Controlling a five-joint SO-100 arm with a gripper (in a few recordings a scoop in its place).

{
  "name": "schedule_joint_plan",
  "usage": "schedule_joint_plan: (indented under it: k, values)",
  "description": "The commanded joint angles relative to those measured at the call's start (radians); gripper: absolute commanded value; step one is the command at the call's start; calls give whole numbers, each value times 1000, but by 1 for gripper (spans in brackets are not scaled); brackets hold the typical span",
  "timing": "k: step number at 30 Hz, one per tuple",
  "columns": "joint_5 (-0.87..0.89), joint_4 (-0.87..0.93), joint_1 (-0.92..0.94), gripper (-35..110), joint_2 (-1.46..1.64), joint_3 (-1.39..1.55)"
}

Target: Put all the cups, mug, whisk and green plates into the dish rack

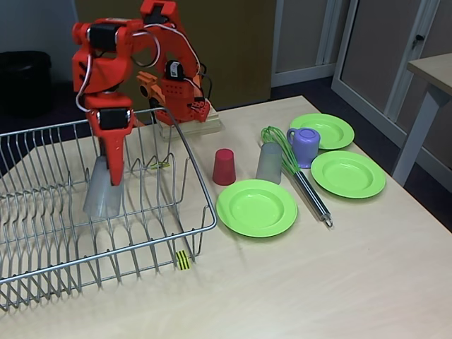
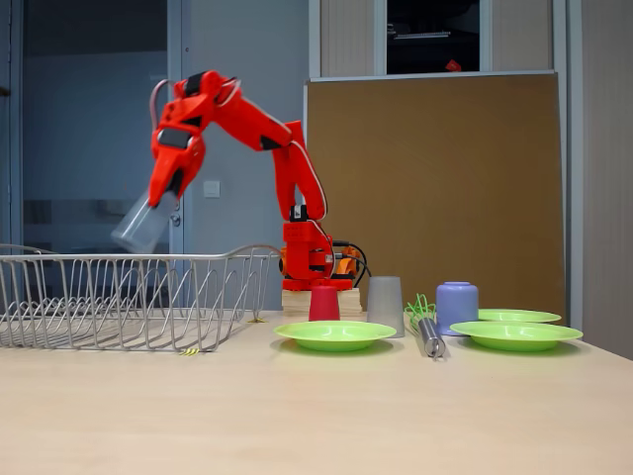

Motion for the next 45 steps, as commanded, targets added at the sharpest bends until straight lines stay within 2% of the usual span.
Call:
schedule_joint_plan:
  k: [1, 7, 20, 31, 45]
  values:
    - [-78, 48, 69, 12, -155, -235]
    - [-123, 38, 140, 10, -347, -413]
    - [-169, 5, 183, 11, -526, -520]
    - [-207, 8, 178, 35, -549, -546]
    - [-210, 26, 179, 38, -540, -565]
